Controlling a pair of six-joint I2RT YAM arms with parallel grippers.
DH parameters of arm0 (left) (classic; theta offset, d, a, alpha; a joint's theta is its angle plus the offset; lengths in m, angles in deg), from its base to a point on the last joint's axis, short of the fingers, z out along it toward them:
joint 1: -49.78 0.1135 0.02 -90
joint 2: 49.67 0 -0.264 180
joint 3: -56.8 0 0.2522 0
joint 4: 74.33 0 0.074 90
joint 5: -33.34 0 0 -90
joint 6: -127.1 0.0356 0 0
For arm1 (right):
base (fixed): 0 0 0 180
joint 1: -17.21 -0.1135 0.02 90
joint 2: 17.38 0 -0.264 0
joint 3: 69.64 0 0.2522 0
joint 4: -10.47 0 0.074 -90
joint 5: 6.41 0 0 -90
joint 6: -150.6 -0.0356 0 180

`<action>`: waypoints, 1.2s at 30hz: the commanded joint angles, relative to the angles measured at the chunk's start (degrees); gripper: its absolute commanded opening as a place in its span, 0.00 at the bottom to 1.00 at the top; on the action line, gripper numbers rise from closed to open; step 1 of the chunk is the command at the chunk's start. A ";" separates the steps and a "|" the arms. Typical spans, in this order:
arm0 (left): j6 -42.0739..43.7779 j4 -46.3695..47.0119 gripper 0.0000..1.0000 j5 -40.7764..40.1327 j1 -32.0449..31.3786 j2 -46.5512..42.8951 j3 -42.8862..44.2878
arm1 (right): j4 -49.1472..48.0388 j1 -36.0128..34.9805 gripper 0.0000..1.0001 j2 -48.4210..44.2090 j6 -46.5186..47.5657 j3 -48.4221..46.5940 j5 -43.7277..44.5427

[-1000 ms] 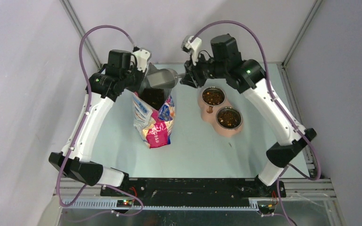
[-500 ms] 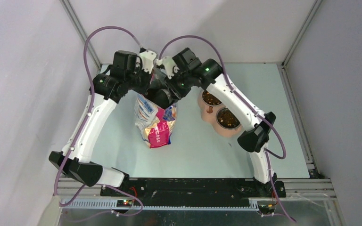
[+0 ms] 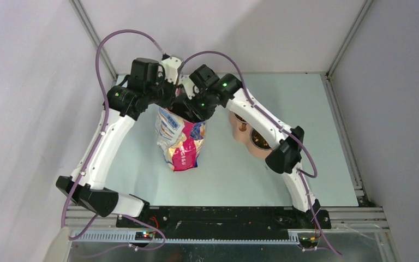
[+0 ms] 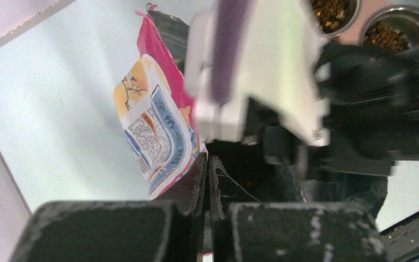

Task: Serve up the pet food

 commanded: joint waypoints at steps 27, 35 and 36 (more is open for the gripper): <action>3.69 0.68 0.39 -4.08 3.71 -12.64 -7.78 | 11.74 -1.57 0.00 2.30 5.80 -2.58 -29.79; 4.25 0.22 0.40 -4.28 4.29 -13.34 -7.34 | 8.35 -0.44 0.00 -3.08 2.34 -2.93 -21.68; 4.44 0.13 0.41 -4.18 4.38 -13.37 -7.34 | 7.71 -0.25 0.00 -3.92 1.98 -3.05 -19.66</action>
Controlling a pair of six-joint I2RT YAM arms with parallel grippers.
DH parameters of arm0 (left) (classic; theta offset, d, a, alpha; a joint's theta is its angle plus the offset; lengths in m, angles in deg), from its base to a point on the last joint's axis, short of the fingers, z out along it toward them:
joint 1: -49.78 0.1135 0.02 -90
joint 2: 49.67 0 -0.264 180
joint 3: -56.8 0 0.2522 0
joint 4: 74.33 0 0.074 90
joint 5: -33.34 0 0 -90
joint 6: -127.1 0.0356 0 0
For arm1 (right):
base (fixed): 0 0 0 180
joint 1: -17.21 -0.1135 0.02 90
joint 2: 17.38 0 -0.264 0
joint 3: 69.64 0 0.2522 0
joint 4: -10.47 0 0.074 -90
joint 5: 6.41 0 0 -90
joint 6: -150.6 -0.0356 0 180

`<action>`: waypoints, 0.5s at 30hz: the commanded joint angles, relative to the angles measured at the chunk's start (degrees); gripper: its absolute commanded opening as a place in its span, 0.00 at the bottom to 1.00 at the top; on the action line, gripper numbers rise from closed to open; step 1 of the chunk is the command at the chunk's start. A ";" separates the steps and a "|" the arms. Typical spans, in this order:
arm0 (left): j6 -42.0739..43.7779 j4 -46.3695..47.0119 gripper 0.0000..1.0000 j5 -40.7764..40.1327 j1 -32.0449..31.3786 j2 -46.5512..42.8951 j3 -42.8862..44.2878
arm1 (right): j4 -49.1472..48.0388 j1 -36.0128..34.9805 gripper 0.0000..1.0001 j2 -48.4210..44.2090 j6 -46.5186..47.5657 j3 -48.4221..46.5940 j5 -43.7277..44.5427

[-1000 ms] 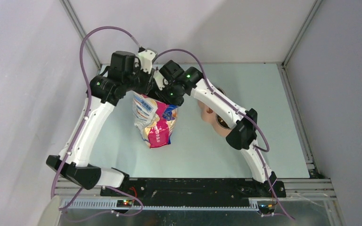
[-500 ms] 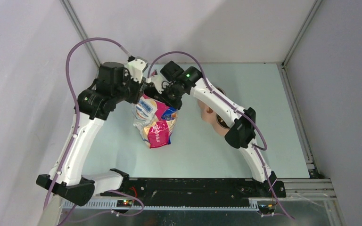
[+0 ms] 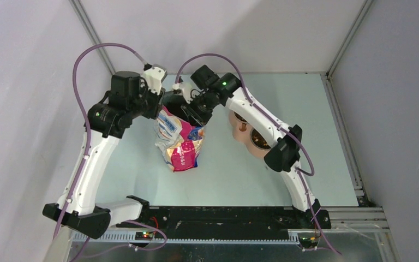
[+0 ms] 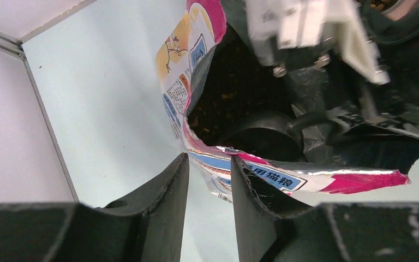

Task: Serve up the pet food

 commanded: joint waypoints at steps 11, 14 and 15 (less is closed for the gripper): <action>3.23 -0.30 0.43 -0.36 1.70 -2.34 -1.09 | 3.57 6.44 0.00 -9.81 -9.28 -0.89 -21.77; 4.31 -0.93 0.43 -1.27 2.11 -2.25 -0.53 | 3.34 8.76 0.00 -8.95 -10.79 -0.61 -25.13; 4.79 -1.36 0.44 -1.67 2.14 -2.21 -0.19 | 3.08 9.26 0.00 -8.76 -11.75 -0.60 -26.52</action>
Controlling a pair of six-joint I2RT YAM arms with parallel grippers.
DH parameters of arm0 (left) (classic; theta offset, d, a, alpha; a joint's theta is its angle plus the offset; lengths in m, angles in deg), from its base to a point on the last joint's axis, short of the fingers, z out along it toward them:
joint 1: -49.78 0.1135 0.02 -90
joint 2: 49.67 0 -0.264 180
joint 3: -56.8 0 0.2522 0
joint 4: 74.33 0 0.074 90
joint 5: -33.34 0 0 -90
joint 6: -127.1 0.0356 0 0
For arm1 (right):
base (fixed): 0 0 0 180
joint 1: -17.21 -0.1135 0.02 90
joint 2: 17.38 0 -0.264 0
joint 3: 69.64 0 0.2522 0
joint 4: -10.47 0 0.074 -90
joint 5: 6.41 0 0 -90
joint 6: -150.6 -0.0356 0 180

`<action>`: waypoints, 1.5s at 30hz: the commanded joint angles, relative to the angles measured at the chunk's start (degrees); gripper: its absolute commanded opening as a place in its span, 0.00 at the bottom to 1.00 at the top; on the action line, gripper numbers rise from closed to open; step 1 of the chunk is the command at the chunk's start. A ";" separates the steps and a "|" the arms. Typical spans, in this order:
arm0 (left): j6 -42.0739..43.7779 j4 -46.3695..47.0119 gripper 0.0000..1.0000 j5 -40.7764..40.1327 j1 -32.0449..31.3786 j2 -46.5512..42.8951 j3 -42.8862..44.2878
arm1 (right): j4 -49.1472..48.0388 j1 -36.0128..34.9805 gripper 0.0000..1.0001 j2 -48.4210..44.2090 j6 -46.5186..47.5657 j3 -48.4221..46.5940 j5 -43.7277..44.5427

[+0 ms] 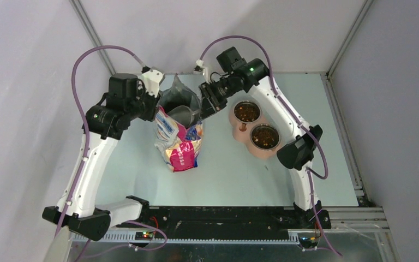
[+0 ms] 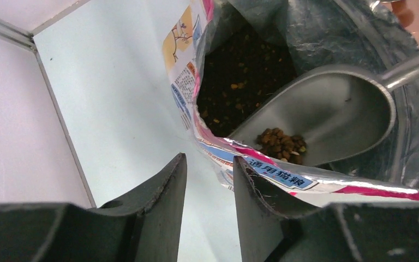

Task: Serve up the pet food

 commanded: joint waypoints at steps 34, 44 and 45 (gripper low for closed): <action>9.10 -4.36 0.47 -6.66 1.41 8.13 10.67 | -44.26 17.80 0.00 -4.19 -35.13 32.09 -39.73; 8.96 -4.06 0.47 -6.06 1.61 7.61 10.16 | -117.24 19.82 0.00 -6.46 -87.78 47.00 -37.71; 8.74 -4.02 0.47 -5.95 1.61 7.60 10.12 | -117.20 19.84 0.00 -6.75 -87.94 47.15 -37.09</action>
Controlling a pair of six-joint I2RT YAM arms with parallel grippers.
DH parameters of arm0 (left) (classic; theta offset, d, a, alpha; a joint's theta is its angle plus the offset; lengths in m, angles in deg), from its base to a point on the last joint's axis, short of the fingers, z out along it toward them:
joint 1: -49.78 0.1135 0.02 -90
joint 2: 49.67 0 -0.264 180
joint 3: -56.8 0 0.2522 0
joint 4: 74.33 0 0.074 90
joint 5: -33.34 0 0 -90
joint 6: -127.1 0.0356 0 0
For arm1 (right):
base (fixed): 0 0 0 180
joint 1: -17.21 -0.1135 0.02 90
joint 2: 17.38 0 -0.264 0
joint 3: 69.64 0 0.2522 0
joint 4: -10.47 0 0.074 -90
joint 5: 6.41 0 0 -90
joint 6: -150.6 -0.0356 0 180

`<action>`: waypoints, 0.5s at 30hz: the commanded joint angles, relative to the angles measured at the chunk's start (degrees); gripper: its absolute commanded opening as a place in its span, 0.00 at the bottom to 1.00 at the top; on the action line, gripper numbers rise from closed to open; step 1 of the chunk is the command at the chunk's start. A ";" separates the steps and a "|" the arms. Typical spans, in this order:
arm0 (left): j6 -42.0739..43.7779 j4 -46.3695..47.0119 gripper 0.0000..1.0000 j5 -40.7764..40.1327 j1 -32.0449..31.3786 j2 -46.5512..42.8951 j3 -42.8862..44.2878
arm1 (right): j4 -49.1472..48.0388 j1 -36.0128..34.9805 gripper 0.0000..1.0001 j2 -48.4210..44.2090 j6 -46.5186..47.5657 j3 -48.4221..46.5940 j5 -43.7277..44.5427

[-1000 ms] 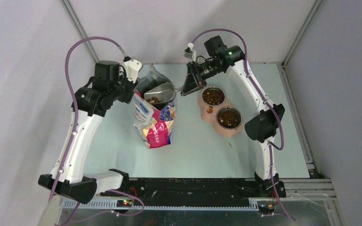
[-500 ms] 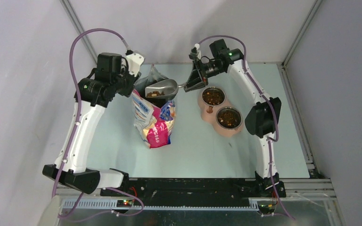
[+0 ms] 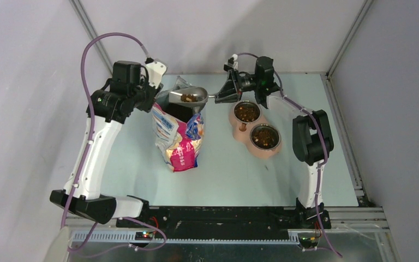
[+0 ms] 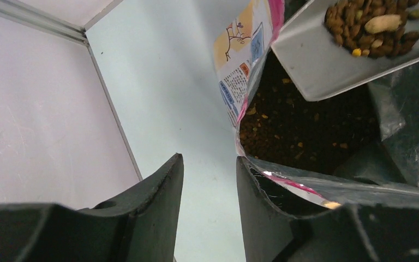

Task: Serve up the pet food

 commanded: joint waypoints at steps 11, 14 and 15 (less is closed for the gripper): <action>-0.10 1.31 0.49 0.53 0.28 -2.45 2.09 | 7.97 1.60 0.00 -10.53 8.17 0.99 7.86; -0.29 1.37 0.49 0.87 0.28 -3.08 2.05 | 8.84 1.89 0.00 -12.60 9.38 1.69 7.98; -0.24 1.47 0.49 0.93 0.28 -3.43 1.99 | 9.55 1.98 0.00 -13.71 10.09 1.89 8.00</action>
